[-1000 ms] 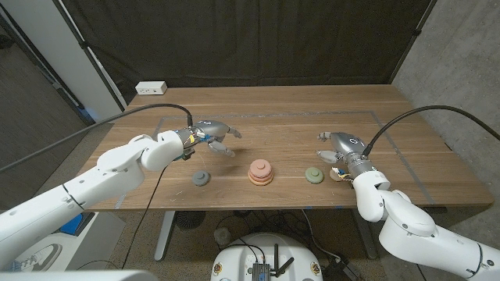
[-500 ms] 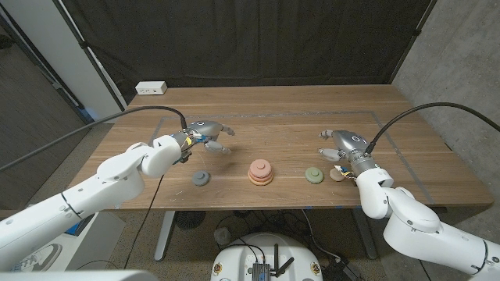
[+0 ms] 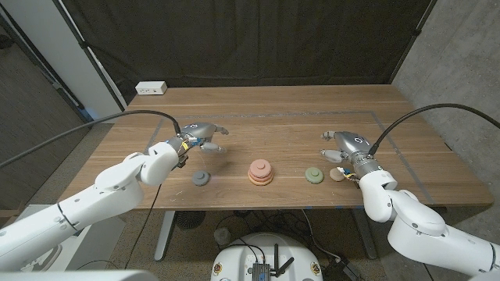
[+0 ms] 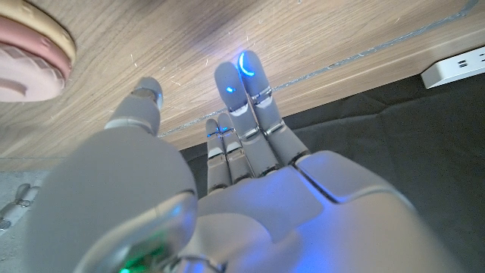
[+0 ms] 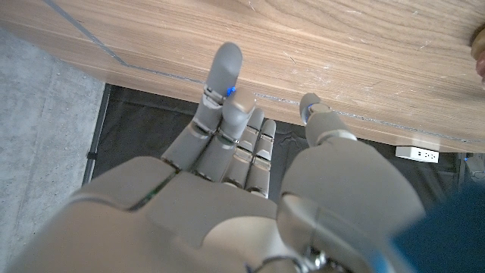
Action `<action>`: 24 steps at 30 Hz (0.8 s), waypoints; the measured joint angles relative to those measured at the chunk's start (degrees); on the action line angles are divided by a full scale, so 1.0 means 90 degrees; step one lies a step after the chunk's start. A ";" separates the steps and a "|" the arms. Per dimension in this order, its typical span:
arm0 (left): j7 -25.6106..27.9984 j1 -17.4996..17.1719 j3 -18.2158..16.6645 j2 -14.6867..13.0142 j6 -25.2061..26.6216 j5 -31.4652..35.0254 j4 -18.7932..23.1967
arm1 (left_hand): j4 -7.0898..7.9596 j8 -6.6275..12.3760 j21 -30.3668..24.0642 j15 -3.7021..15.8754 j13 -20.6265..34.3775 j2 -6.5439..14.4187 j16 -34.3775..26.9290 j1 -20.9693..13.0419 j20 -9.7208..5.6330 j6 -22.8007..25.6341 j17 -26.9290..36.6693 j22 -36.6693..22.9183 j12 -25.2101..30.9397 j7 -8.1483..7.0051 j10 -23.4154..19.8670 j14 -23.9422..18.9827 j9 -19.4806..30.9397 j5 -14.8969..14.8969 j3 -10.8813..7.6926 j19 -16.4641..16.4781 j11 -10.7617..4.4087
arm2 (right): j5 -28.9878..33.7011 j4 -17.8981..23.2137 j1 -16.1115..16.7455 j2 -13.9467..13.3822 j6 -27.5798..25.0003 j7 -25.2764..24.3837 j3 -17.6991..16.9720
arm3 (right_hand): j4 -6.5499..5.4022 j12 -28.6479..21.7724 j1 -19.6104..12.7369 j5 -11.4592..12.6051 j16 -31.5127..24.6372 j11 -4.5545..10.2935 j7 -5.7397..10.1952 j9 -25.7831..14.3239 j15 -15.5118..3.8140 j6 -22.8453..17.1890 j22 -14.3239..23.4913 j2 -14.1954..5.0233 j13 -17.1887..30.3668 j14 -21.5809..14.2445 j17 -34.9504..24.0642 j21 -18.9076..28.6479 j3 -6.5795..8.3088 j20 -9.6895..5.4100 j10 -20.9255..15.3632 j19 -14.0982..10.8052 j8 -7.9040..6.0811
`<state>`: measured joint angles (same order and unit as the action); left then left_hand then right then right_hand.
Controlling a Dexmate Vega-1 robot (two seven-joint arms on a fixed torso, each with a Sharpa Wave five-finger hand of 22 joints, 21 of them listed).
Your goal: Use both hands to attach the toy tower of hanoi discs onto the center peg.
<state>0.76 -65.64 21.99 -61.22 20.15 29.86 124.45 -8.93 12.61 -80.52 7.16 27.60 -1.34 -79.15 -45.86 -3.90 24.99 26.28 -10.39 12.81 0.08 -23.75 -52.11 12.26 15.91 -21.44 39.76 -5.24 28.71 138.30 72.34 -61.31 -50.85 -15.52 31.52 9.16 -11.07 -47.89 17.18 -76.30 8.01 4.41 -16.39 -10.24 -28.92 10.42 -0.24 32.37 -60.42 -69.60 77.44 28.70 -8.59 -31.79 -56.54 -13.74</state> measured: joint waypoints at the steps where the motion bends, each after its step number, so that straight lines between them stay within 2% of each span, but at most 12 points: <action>1: 0.0064 -0.0083 -0.0042 -0.0010 0.0039 -0.0017 0.0026 | 0.0000 0.0000 0.0022 0.0000 0.0000 0.0000 0.0000 0.0000 0.0000 0.0000 0.0000 0.0000 0.0000 0.0000 0.0000 0.0000 0.0003 0.0000 0.0000 0.0000 0.0001 | -0.0002 0.0009 0.0007 -0.0007 -0.0005 -0.0005 -0.0002 | 0.0000 0.0008 0.0000 0.0000 0.0000 0.0021 -0.0002 0.0000 0.0000 0.0045 0.0000 0.0000 -0.0001 0.0000 0.0005 0.0000 0.0000 0.0000 0.0021 0.0000 0.0000; 9: 0.0619 -0.0536 -0.0305 -0.0042 0.0302 -0.0189 0.0132 | -0.0035 0.0000 0.0048 -0.0024 -0.0022 0.0000 0.0000 0.0000 0.0001 0.0000 -0.0029 -0.0001 0.0000 0.0000 0.0000 0.0024 0.0017 0.0000 -0.0035 -0.0001 0.0001 | 0.0050 0.0122 0.0045 -0.0077 -0.0101 0.0017 0.0055 | 0.0000 0.0012 0.0001 0.0000 0.0028 -0.0034 -0.0013 0.0000 -0.0023 0.0147 0.0000 0.0001 -0.0014 0.0028 0.0011 0.0000 0.0000 0.0001 0.0123 0.0001 0.0049; 14: 0.0900 -0.0816 -0.0482 -0.0087 0.0428 -0.0314 0.0185 | -0.0035 0.0000 0.0048 -0.0023 -0.0030 0.0027 0.0000 0.0027 0.0001 0.0000 -0.0024 -0.0001 0.0000 0.0000 -0.0022 0.0024 0.0016 0.0000 -0.0035 -0.0001 -0.0021 | 0.0181 0.0195 0.0017 -0.0115 -0.0256 0.0119 0.0156 | 0.0000 0.0030 0.0042 0.0000 0.0030 -0.0058 -0.0047 0.0001 0.0046 0.0181 0.0000 0.0042 -0.0029 0.0094 0.0038 0.0000 0.0000 0.0022 0.0168 0.0025 0.0092; 24: 0.1180 -0.1090 -0.0634 -0.0179 0.0545 -0.0504 0.0217 | -0.0023 0.0000 0.0047 -0.0023 -0.0030 0.0034 0.0000 0.0034 0.0001 0.0033 -0.0011 -0.0001 0.0000 -0.0033 -0.0022 0.0024 0.0016 0.0000 -0.0059 -0.0002 -0.0021 | 0.0381 0.0329 -0.0042 -0.0192 -0.0436 0.0302 0.0306 | 0.0000 0.0030 0.0043 0.0000 0.0030 -0.0093 -0.0082 0.0001 0.0046 0.0260 0.0000 0.0043 -0.0058 0.0094 0.0025 -0.0045 0.0000 0.0027 0.0271 0.0075 0.0116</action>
<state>11.38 -75.45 16.29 -62.83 25.06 25.32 126.41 -9.14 12.61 -80.10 6.95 27.34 -1.04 -79.15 -45.55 -3.90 25.29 26.18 -10.40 12.81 -0.22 -23.95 -51.89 12.40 15.91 -21.97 39.74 -5.43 32.14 141.26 71.96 -63.04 -54.77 -12.80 34.27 9.17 -10.80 -47.50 17.18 -76.03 7.17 3.67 -16.38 -9.83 -26.58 10.42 0.15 31.85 -59.58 -69.38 77.03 28.69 -8.34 -29.35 -55.86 -12.69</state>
